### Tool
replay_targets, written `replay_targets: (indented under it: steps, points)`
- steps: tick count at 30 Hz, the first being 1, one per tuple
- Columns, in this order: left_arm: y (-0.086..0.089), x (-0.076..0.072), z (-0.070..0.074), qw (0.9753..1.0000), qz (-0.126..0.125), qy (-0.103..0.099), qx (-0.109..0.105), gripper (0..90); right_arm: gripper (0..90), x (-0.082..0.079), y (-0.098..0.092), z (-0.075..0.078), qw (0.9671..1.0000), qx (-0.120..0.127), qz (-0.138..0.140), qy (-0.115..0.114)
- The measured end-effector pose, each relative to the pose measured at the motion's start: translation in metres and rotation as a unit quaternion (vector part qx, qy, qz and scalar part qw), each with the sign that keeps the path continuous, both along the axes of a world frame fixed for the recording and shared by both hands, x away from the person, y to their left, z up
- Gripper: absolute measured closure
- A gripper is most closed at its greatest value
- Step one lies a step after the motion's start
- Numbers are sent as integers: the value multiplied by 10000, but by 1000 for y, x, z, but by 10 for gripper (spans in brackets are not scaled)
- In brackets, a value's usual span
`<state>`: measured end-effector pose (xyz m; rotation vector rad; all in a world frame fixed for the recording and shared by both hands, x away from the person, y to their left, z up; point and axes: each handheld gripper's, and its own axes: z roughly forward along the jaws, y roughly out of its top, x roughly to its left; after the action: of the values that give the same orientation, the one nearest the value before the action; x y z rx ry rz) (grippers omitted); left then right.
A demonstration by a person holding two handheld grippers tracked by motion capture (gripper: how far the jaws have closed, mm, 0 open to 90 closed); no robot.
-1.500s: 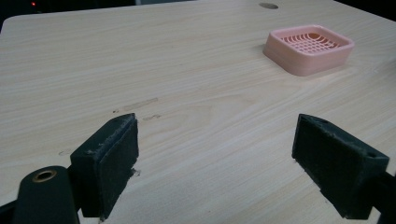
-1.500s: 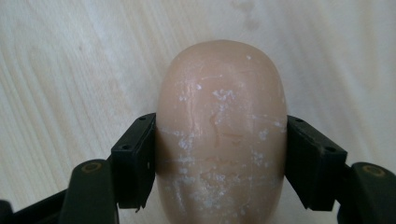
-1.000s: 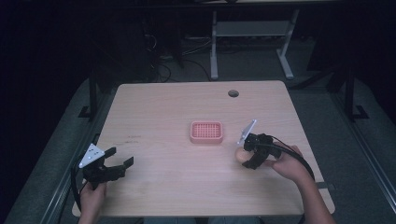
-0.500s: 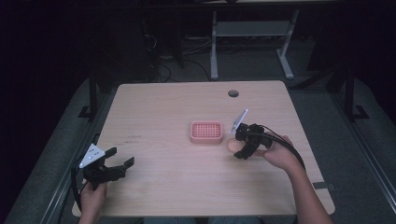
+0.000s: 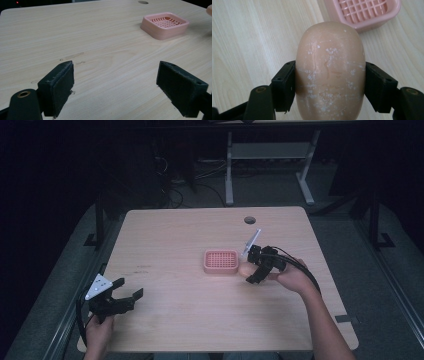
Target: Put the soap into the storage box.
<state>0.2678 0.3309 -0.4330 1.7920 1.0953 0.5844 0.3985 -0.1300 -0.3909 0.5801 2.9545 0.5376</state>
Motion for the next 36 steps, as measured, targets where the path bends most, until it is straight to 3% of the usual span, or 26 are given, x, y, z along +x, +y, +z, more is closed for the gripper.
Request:
replay_targets:
  steps: [33, 36]
  points:
    - [0, -1, 2, 10000, -16, -36, 2, 143, 320, 36, 31, 8, 9997, -150, 169, 10]
    - [0, -1, 2, 10000, -13, -37, -9, 143, 320, 38, 32, 9, 9999, -43, 141, 15]
